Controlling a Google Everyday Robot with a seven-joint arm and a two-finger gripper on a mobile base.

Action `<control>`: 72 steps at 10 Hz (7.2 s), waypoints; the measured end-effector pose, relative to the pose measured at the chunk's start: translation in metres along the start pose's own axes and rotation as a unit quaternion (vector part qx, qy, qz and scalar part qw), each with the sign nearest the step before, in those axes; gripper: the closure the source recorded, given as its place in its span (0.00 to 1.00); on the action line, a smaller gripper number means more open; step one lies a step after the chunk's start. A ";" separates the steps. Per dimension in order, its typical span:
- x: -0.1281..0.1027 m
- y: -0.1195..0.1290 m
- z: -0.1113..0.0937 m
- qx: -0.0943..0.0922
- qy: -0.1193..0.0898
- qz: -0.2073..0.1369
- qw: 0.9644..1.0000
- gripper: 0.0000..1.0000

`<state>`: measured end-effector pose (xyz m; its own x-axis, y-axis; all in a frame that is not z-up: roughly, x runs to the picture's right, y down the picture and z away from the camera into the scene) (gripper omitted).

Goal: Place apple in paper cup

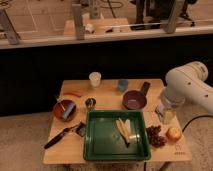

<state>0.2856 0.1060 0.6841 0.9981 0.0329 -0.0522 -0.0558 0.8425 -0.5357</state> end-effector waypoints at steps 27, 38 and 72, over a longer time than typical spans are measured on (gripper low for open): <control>0.087 0.019 0.111 -0.024 -0.021 0.027 0.999 0.20; 0.102 0.048 0.145 -0.076 -0.074 0.069 0.992 0.20; 0.001 -0.153 -0.004 0.048 -0.261 -0.018 0.964 0.69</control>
<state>0.2953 -0.0247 0.7630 0.8779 0.2478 0.4098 -0.0432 0.8932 -0.4475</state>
